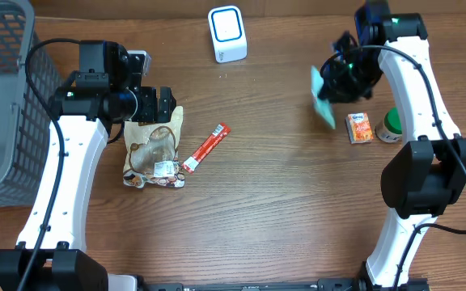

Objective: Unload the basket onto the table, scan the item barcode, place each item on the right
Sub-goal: 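Carry the wipe pack right and drop it beside the Kleenex pack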

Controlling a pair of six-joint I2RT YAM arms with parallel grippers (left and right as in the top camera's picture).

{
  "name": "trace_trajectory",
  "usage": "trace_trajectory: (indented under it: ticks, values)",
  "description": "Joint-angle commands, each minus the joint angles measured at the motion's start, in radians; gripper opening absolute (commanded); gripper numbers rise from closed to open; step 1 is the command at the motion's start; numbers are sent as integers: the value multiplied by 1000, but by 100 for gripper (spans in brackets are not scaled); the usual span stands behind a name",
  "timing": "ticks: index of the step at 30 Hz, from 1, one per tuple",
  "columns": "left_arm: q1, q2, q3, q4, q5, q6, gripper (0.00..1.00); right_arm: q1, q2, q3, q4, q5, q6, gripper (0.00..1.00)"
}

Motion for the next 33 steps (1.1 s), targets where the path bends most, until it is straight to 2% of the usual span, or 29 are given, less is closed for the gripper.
trace_trajectory:
  ticks: [1,4,11,26,33]
  values:
    - [0,9,8,5,8,-11,100,-2,-2,-23,-19,193,-14,92]
    - [0,9,8,5,8,-11,100,-2,-2,-28,-20,193,-8,100]
    - [0,9,8,5,8,-11,100,-1,-2,-29,6,189,-8,100]
    - [0,9,8,5,8,-11,100,-1,-2,-29,214,189,-8,100]
    - [0,9,8,5,8,-11,100,-1,-2,-29,232,189,-8,100]
